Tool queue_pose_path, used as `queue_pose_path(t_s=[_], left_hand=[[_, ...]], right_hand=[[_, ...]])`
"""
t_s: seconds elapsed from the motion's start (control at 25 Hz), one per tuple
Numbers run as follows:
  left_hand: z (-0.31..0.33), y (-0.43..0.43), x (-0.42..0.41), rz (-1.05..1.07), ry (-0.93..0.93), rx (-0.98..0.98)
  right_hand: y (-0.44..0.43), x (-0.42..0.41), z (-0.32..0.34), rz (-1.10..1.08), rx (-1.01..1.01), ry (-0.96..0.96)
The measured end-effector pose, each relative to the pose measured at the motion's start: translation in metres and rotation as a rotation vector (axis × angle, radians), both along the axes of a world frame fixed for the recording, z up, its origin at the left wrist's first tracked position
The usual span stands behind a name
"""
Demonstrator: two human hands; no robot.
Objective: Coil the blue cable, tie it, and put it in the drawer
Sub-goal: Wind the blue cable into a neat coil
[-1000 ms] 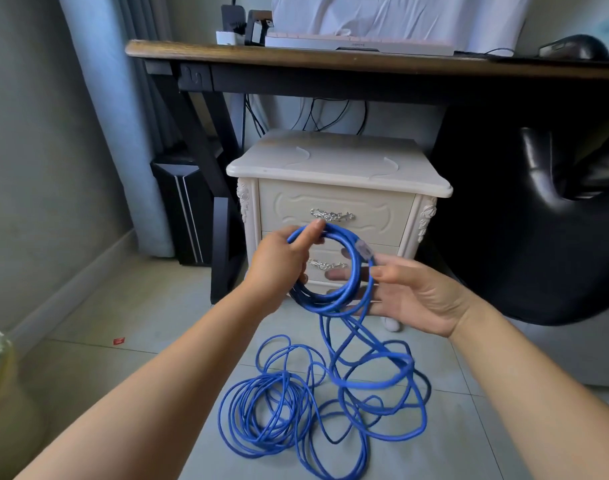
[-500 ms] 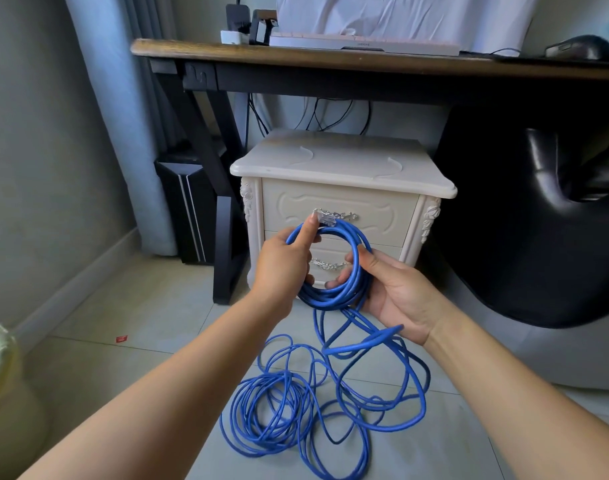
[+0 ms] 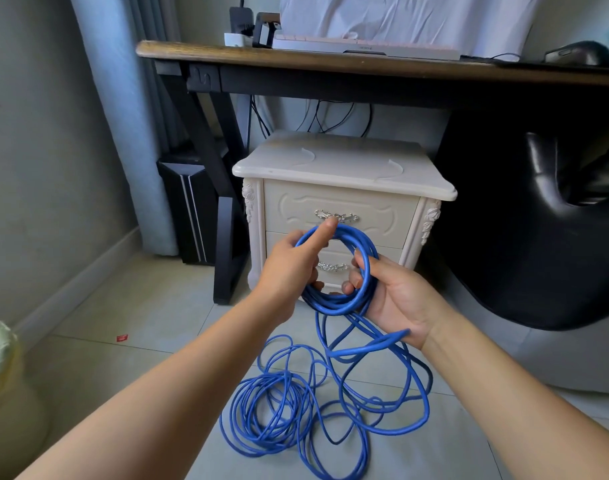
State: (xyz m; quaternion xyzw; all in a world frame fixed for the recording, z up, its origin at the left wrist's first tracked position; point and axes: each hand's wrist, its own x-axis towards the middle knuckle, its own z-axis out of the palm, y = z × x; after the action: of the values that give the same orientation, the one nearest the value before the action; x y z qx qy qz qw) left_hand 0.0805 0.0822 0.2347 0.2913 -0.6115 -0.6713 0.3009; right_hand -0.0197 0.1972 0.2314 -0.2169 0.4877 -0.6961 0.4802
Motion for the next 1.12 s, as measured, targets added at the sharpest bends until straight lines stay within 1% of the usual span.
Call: queue_pose_path(t_s=[0.12,0.2,0.32,0.44,0.48,0.56,0.64,0.68,0.72,0.76,0.84,0.88,0.92,0.96,1.08,1.12], left_hand=[[-0.003,0.000,-0.002,0.072,0.012,-0.057],[-0.003,0.000,-0.002,0.080,0.032,-0.094],[-0.004,0.003,-0.001,0.028,0.051,-0.135],[-0.004,0.010,-0.003,-0.064,0.065,-0.135],[-0.003,0.011,-0.002,-0.097,0.056,-0.143],[-0.001,0.005,0.002,-0.192,0.014,-0.152],[0.002,-0.003,0.008,-0.348,-0.027,-0.113],[0.003,-0.006,0.010,-0.405,-0.062,-0.136],[0.006,-0.006,0.010,-0.422,-0.110,-0.215],[0.007,-0.004,0.009,-0.401,-0.162,-0.341],[0.009,0.002,0.006,-0.301,-0.268,-0.602],[0.009,0.004,0.004,-0.270,-0.287,-0.674],[0.009,0.005,0.004,-0.259,-0.271,-0.698],[0.010,0.005,0.004,-0.246,-0.234,-0.686],[0.011,0.000,0.004,-0.121,-0.146,-0.627],[0.010,-0.001,0.004,-0.085,-0.133,-0.598]], right_hand=[[0.000,0.003,0.006,0.042,-0.033,-0.026],[0.001,0.005,0.009,0.047,-0.035,0.013],[-0.001,0.007,0.005,-0.099,0.056,0.201],[-0.005,0.002,-0.002,-0.275,0.112,0.339],[-0.005,-0.001,-0.002,-0.316,0.131,0.412],[-0.003,-0.007,0.001,-0.349,0.192,0.649],[0.001,-0.010,0.007,-0.328,0.257,0.877],[0.002,-0.011,0.011,-0.305,0.286,0.956],[0.003,-0.011,0.013,-0.274,0.318,1.029],[0.003,-0.010,0.014,-0.237,0.355,1.110],[0.002,-0.005,0.014,-0.176,0.418,1.267],[0.001,-0.004,0.013,-0.164,0.429,1.294],[0.001,-0.004,0.013,-0.164,0.417,1.264],[0.002,-0.005,0.014,-0.154,0.377,1.176],[0.007,-0.015,0.019,0.006,0.226,0.795],[0.010,-0.019,0.020,0.063,0.197,0.723]])
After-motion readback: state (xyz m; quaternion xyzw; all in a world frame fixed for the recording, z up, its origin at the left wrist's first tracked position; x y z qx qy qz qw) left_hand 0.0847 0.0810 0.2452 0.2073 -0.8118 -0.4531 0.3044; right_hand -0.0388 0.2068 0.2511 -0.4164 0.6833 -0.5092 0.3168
